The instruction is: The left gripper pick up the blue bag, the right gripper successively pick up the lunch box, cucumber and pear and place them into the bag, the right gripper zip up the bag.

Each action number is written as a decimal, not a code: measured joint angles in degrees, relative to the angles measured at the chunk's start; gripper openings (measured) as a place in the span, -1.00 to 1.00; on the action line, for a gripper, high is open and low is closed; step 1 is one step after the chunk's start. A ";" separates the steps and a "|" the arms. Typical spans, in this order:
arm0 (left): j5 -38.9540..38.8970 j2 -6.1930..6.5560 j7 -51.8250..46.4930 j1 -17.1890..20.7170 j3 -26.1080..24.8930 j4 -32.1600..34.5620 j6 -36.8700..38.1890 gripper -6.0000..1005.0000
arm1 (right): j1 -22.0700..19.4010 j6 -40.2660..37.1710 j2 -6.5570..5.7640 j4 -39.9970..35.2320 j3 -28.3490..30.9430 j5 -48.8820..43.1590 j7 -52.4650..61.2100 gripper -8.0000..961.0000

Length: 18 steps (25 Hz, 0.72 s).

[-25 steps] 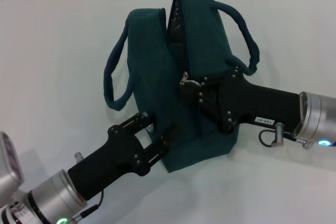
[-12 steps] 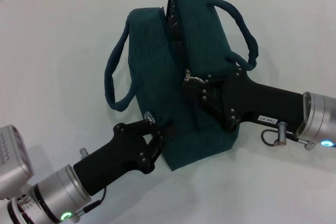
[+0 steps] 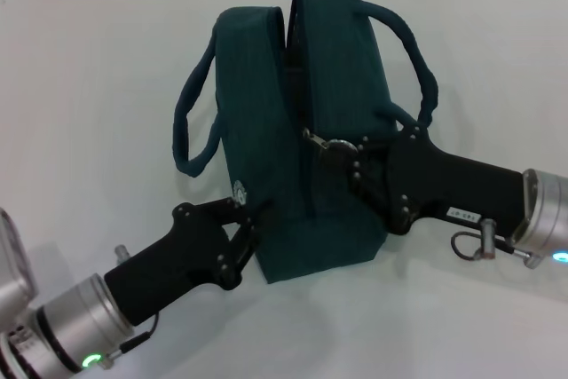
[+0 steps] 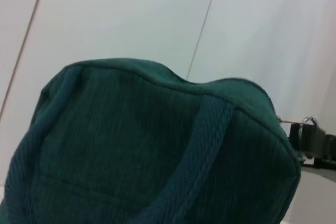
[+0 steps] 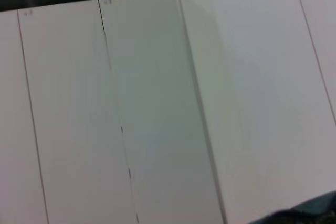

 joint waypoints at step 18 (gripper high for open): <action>2.05 0.77 -7.13 3.25 4.30 13.85 3.16 -0.84 | -1.16 -3.92 -0.01 -0.13 0.12 0.13 -1.30 -0.97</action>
